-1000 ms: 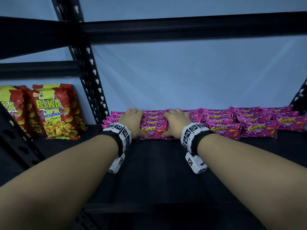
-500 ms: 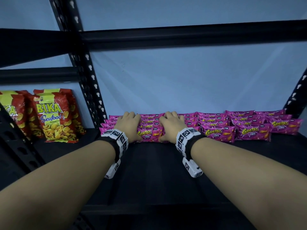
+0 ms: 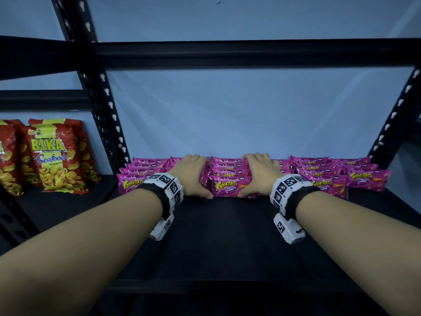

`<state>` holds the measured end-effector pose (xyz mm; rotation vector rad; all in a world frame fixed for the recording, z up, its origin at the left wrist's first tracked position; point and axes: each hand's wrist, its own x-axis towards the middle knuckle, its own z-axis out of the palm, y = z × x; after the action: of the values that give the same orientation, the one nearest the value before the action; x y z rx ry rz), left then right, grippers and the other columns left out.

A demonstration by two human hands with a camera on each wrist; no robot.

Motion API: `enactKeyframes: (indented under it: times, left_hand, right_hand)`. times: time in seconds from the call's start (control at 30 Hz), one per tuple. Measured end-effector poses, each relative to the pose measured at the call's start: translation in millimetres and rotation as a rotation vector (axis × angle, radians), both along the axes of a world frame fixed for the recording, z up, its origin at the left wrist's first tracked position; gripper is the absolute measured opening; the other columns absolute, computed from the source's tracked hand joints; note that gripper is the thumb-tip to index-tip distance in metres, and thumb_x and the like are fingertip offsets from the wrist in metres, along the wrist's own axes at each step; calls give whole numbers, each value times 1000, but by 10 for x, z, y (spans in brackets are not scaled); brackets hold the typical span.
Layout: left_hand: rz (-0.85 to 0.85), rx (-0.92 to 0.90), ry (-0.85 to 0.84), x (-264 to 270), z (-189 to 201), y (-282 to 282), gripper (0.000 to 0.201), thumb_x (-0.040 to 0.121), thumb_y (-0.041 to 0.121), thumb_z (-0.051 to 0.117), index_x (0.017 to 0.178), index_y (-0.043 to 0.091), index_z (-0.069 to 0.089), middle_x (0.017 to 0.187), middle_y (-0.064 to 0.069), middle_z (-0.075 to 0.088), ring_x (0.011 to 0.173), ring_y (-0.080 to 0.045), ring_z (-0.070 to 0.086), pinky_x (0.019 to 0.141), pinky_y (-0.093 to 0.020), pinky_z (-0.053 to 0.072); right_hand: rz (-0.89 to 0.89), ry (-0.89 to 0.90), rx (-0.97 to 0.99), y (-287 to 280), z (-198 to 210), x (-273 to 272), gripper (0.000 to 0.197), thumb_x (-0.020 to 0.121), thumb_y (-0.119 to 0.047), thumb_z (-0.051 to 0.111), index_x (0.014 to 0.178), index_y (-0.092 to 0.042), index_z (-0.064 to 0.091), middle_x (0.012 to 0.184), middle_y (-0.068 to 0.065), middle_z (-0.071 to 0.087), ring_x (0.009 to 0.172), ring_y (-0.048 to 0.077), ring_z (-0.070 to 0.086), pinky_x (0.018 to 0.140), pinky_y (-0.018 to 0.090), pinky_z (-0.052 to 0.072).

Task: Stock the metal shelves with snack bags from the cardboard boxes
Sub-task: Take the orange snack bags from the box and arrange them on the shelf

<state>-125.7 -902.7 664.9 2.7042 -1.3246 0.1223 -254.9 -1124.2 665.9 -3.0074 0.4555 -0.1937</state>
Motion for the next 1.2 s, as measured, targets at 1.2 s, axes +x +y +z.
enactKeyframes:
  times: [1.2]
  left_hand:
    - [110, -21, 12, 53, -82, -560, 105, 48, 74, 86, 135, 29, 50, 126, 3, 50, 122, -22, 42, 107, -42, 39]
  right_hand:
    - [80, 4, 81, -376, -91, 176, 86, 55, -73, 86, 127, -35, 56, 118, -10, 51, 120, 18, 39, 96, 43, 36]
